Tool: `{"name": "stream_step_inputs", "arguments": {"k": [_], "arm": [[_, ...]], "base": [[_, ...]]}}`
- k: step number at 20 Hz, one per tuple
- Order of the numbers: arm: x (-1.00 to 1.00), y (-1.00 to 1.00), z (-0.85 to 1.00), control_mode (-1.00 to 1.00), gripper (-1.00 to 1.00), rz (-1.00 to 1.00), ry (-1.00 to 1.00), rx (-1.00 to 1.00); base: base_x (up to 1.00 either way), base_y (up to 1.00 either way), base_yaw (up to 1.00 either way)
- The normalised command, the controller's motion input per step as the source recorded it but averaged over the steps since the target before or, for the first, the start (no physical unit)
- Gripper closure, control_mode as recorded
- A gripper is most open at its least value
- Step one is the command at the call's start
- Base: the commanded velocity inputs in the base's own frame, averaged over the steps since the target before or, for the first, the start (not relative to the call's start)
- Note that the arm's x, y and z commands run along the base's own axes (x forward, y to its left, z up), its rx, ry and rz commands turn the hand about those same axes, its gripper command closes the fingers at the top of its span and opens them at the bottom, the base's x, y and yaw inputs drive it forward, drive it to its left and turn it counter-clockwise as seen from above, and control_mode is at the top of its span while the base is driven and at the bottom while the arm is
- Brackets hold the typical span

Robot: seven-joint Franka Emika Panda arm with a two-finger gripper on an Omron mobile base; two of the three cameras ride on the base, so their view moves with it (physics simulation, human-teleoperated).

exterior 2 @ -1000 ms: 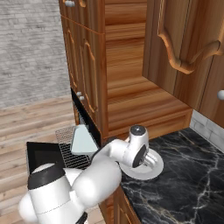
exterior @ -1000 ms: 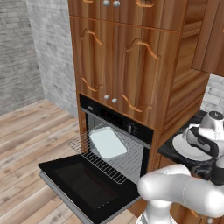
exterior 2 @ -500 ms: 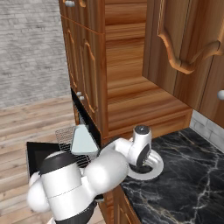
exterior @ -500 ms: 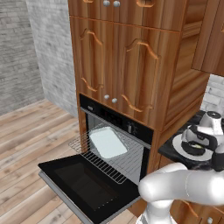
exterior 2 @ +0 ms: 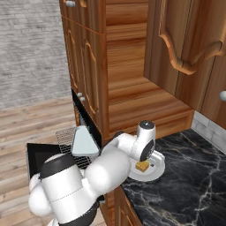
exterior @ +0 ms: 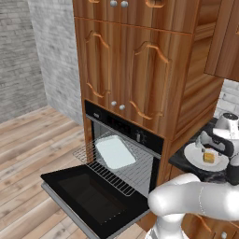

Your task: Take the baked cake out of the oven and place it on the plate for cooling. Then close the oven door.

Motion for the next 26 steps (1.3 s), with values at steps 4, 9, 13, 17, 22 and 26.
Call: {"name": "stream_step_inputs", "arguments": {"k": [4,9,13,17,22,26], "arm": [[-0.2,0.0,0.82,-1.0,-1.0,0.0,-0.03,0.0],[-0.34,0.07,1.0,-1.0,-1.0,0.0,-0.09,0.0],[-0.52,0.35,1.0,-1.0,-1.0,0.0,-0.03,-0.02],[-0.59,0.64,0.86,-1.0,-1.0,0.0,0.0,-0.05],[-0.37,0.9,0.67,-1.0,-1.0,0.0,0.0,-0.08],[-0.35,0.94,0.46,-1.0,-1.0,0.0,0.01,-0.04]], "base": [[0.0,0.0,0.0],[0.0,0.0,0.0],[0.0,0.0,0.0],[0.0,0.0,0.0],[0.0,0.0,0.0],[0.0,0.0,0.0]]}}
